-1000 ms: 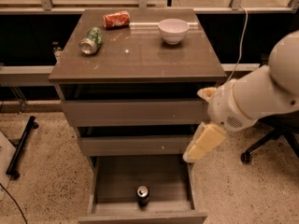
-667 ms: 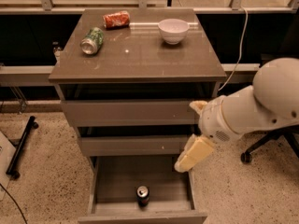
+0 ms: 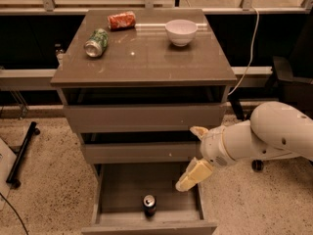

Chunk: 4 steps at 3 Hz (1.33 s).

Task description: Pick pepsi can from bottom drawer and place on counter

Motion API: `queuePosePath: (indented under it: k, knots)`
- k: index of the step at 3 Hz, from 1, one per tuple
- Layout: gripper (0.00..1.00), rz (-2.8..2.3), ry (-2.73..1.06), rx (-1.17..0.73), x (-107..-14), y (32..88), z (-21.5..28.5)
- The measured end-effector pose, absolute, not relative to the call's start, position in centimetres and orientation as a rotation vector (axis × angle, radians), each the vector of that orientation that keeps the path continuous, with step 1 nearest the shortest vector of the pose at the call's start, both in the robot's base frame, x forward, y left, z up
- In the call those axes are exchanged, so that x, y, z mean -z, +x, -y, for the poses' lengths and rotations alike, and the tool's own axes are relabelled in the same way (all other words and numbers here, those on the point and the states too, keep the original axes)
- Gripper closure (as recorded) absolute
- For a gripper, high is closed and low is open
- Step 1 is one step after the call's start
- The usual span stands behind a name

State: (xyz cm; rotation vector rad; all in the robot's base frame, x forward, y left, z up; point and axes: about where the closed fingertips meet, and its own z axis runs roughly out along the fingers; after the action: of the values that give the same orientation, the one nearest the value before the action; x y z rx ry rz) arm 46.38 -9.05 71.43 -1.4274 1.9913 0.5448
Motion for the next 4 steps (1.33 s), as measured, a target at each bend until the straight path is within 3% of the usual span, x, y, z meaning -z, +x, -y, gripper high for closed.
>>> queuePosePath:
  k: [4]
  knots:
    - [0.00,-1.994,-1.377,-0.603,-64.1,50.2,6.7]
